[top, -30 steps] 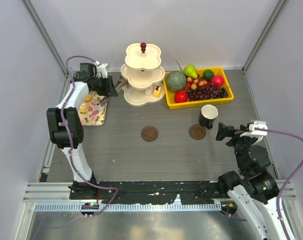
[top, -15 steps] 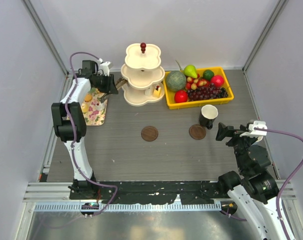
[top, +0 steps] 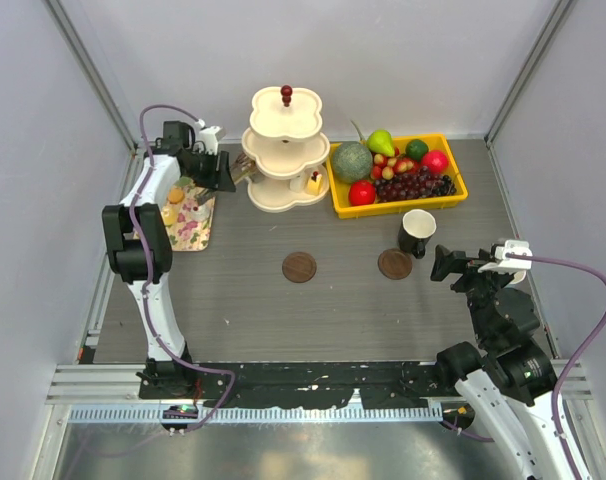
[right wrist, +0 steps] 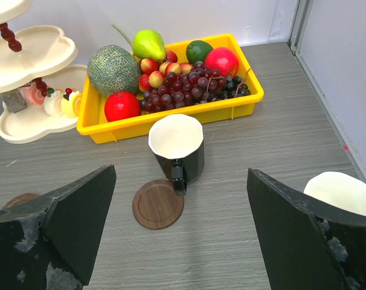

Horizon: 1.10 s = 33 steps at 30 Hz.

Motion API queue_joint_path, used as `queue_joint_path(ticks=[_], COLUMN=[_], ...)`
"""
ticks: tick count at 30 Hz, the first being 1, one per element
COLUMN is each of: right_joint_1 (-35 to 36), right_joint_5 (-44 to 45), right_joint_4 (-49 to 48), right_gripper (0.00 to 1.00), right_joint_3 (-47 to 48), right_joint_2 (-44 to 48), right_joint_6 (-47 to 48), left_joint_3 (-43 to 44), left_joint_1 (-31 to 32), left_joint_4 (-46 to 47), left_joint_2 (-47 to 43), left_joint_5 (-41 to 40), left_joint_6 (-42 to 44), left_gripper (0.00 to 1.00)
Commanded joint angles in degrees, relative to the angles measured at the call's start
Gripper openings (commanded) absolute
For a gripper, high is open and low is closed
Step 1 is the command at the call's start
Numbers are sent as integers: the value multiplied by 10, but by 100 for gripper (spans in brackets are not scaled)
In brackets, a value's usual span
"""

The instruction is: Serve the afternoon tea

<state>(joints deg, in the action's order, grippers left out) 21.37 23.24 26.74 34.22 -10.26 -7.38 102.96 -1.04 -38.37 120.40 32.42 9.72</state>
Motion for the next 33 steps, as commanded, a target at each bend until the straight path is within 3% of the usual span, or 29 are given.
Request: queue_joint_path(ticks=[1,5,15,21,27,33], right_joint_1=[0,0,0,0,0,0], right_joint_5=[-3,-7,-14,-18,-22,-24], right_joint_4=[-24,-24,-26,-27,-28,-28], right_gripper=[96,96,96,96,96,96], right_joint_3=[3,4,4,3,3,3], right_joint_2=[-6,-7,4,15,19,19], right_joint_6=[9,9,8,7,6,6], left_joint_3=[7,-9,-92,-146,-195,-224], left_joint_1=[-3,-3,-3,-4,5,68], left_joint_4=[0,9,45,51,54,78], left_joint_2=[-12,-35,-118,-162,-184,-177], left_joint_5=[-1,-12,-31,-47,-125,-227], left_joint_6=[10,7,-42,-68,-94,-140], left_gripper=[59,64,66,58,61,65])
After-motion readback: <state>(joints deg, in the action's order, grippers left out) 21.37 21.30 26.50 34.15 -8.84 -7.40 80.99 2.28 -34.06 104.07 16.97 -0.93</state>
